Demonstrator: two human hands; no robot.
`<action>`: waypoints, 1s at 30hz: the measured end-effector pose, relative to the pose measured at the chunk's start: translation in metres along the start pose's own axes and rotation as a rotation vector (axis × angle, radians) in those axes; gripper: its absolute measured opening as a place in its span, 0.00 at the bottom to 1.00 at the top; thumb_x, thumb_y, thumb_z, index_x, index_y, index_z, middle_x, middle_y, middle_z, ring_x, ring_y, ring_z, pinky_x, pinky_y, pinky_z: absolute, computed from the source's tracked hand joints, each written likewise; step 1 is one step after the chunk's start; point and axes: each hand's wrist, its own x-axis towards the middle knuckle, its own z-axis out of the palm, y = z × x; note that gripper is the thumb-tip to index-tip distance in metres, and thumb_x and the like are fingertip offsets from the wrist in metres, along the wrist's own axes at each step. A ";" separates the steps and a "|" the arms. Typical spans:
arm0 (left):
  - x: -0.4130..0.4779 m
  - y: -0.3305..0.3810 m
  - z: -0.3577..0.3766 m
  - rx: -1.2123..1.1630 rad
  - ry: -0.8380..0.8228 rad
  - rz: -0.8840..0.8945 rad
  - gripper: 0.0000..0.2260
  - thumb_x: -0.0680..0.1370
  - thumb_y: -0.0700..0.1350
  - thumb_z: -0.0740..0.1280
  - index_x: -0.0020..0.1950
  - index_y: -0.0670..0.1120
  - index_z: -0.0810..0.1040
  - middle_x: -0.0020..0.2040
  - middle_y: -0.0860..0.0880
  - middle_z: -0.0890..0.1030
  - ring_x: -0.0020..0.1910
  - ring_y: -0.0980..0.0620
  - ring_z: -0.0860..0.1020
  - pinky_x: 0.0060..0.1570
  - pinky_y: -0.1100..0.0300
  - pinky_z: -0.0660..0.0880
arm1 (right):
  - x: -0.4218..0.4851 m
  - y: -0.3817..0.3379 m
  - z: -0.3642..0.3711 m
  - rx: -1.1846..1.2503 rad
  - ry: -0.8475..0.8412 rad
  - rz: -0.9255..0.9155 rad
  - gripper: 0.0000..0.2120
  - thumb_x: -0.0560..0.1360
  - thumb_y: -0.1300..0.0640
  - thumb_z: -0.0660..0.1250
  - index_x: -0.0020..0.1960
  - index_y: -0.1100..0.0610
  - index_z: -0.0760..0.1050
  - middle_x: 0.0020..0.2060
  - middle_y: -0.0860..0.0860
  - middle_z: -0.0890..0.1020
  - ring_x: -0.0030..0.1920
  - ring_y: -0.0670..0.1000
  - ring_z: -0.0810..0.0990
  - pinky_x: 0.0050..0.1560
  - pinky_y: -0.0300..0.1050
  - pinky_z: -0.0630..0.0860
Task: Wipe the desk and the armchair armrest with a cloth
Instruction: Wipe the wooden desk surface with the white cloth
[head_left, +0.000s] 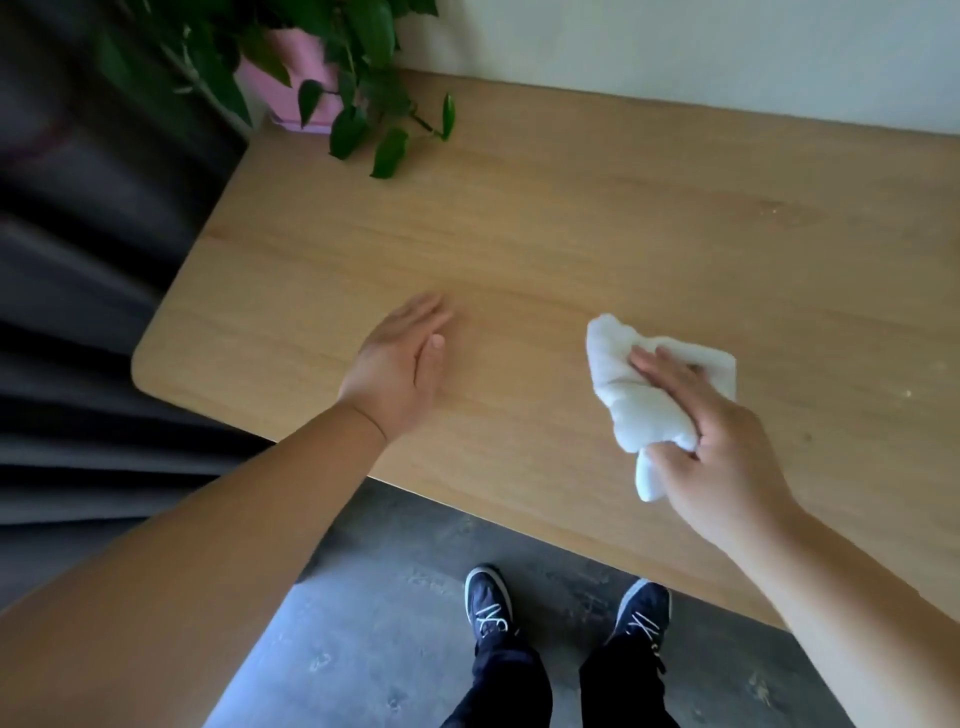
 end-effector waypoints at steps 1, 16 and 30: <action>-0.005 -0.013 -0.008 0.030 0.000 -0.003 0.24 0.85 0.50 0.52 0.73 0.39 0.76 0.76 0.40 0.73 0.78 0.42 0.68 0.76 0.42 0.64 | 0.001 0.001 -0.003 -0.067 0.048 -0.006 0.34 0.74 0.59 0.68 0.76 0.35 0.70 0.72 0.30 0.69 0.68 0.60 0.79 0.48 0.39 0.74; -0.037 -0.079 -0.029 -0.084 -0.013 0.073 0.25 0.84 0.46 0.53 0.79 0.39 0.68 0.81 0.42 0.67 0.82 0.45 0.60 0.79 0.42 0.60 | 0.005 -0.053 0.139 -0.544 -0.016 -0.223 0.31 0.74 0.48 0.67 0.77 0.51 0.75 0.78 0.58 0.72 0.79 0.73 0.62 0.76 0.76 0.55; -0.037 -0.069 -0.020 -0.055 0.015 -0.020 0.29 0.83 0.53 0.47 0.79 0.40 0.69 0.81 0.40 0.65 0.83 0.44 0.58 0.81 0.45 0.54 | 0.018 -0.065 0.132 -0.447 -0.527 -0.648 0.26 0.72 0.52 0.75 0.70 0.41 0.81 0.77 0.43 0.73 0.82 0.58 0.62 0.83 0.62 0.50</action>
